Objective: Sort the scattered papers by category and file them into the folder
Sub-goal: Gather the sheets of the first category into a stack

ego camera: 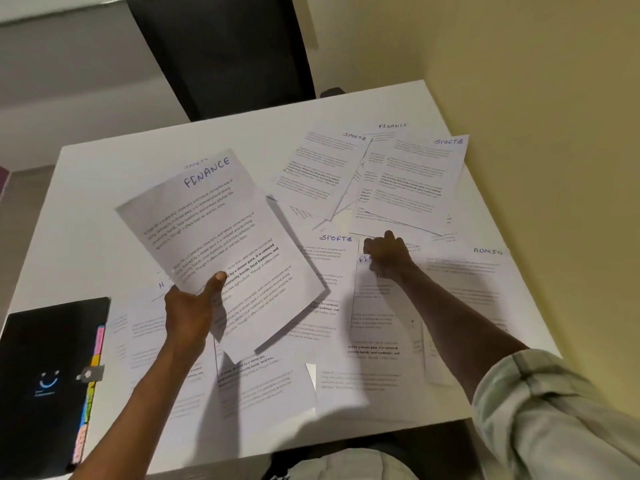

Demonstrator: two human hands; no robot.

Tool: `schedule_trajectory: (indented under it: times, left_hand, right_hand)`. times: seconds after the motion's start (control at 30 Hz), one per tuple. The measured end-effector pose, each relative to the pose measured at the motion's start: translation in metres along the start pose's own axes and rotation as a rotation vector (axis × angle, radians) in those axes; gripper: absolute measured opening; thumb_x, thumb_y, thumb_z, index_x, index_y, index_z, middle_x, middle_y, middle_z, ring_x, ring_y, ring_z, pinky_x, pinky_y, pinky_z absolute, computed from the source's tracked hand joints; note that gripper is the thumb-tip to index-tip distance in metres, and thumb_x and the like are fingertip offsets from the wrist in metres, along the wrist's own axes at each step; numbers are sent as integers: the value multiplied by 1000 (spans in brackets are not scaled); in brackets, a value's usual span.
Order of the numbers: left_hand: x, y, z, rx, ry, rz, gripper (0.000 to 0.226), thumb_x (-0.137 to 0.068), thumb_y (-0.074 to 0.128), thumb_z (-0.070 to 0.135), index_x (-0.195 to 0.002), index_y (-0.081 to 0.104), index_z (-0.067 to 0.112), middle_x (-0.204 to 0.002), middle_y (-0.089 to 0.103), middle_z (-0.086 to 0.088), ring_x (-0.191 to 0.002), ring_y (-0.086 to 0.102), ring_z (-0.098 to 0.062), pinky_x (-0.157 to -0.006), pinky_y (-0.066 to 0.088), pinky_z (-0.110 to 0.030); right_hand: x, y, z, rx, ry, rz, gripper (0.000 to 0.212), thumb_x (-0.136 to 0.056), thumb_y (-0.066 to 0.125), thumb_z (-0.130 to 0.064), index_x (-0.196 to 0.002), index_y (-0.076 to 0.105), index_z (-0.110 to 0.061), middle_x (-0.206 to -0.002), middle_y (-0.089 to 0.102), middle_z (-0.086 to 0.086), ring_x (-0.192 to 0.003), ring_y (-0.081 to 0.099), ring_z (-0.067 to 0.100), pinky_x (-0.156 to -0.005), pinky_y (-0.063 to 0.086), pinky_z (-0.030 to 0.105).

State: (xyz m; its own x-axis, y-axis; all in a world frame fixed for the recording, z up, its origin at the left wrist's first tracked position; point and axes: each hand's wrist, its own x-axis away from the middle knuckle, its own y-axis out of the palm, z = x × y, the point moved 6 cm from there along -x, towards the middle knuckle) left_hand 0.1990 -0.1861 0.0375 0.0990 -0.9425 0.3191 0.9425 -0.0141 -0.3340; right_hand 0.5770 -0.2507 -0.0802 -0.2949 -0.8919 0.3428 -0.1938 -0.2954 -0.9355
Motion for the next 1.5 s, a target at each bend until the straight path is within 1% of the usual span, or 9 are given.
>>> schedule_trajectory:
  times: [0.07,0.17,0.27,0.33,0.57,0.83,1.13,1.4,1.5]
  left_hand:
    - [4,-1,6,7,13,17,62,-81,80,34,-134,57,14,-122,67,-1,-110,63,-25,-96,49,-39]
    - [8,-2,17,16,50,24,62,-82,79,33,-136,55,13,-125,66,-2,-110,63,-25,-95,49,-38]
    - [12,-3,27,40,70,28,59,-84,78,31,-136,55,13,-125,65,-2,-108,62,-24,-93,48,-36]
    - [15,-2,32,60,82,15,61,-83,78,32,-136,55,12,-126,65,-3,-109,62,-25,-94,49,-37]
    - [15,-1,45,109,107,-9,71,-77,82,41,-135,54,12,-124,67,-4,-111,64,-28,-100,51,-47]
    - [15,4,68,42,224,-15,45,-92,70,23,-133,55,11,-118,65,-3,-102,63,-26,-88,51,-39]
    - [7,0,107,-19,326,6,38,-95,66,24,-129,58,9,-115,66,-8,-95,61,-25,-72,48,-30]
    - [15,25,156,70,368,-314,31,-89,74,23,-117,66,17,-102,75,0,-95,71,-20,-81,58,-38]
    - [35,48,156,100,317,-551,18,-90,72,16,-106,66,11,-78,73,6,-72,68,-10,-65,53,-24]
  right_hand:
    - [-2,-7,1,-21,19,-54,26,-82,62,-20,-107,62,-19,-107,65,0,-112,45,26,-87,38,37]
    - [1,-35,0,-67,-20,24,23,-75,61,-29,-95,65,-18,-95,65,-2,-103,52,24,-85,39,36]
    - [4,-65,-1,-207,-46,53,12,-71,67,-21,-79,59,-17,-83,61,-3,-85,60,20,-65,38,24]
    - [7,-86,-3,-294,-43,33,22,-69,75,-20,-71,53,-23,-81,58,-5,-79,59,18,-55,31,22]
    - [33,-164,0,-253,-13,205,12,-75,73,-12,-85,69,-19,-89,65,0,-88,64,24,-67,41,27]
    - [76,-252,13,-238,-34,478,10,-83,66,-8,-87,72,-15,-97,70,3,-87,62,26,-66,40,29]
    - [148,-368,-11,-245,-263,717,10,-88,67,-13,-95,74,-12,-94,73,3,-84,65,22,-69,49,30]
    - [177,-456,-65,-255,-382,586,17,-91,64,-16,-106,72,-14,-104,69,1,-96,61,19,-72,42,27]
    - [158,-458,-80,-300,-360,487,17,-89,65,-16,-105,73,-13,-103,69,3,-93,61,19,-64,41,26]
